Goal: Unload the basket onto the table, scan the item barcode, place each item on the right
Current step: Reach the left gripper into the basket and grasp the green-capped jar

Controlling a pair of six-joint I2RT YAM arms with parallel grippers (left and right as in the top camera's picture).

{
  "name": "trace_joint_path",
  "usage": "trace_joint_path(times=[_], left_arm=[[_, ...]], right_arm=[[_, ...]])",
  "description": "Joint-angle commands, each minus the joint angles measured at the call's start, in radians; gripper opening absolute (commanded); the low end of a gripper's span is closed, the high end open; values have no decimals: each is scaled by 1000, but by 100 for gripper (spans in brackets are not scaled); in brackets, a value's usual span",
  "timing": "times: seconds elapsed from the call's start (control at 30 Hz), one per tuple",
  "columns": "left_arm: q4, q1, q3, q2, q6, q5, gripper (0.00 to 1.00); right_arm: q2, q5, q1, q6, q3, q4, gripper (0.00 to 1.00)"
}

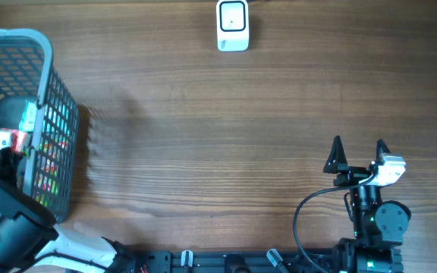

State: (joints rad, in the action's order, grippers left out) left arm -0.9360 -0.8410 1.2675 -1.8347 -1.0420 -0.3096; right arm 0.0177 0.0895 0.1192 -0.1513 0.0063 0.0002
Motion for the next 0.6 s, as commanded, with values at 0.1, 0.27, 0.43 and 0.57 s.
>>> trace_joint_path(times=[0.1,0.27,0.43,0.57], left_arm=[[47,-7,-59,-13,-14,40,70],[28,-8,-43,-2,-13,40,55],[-55,-7,53,54,-13,42,55],[-131,-7,167,126,-9,97,55]], right_arm=[[0,13,-4,18,-2,5,100],[0,13,-4,18,-2,5,100],[0,13,-4,18,-2,5,100],[0,13,-4,18,-2,5,100]])
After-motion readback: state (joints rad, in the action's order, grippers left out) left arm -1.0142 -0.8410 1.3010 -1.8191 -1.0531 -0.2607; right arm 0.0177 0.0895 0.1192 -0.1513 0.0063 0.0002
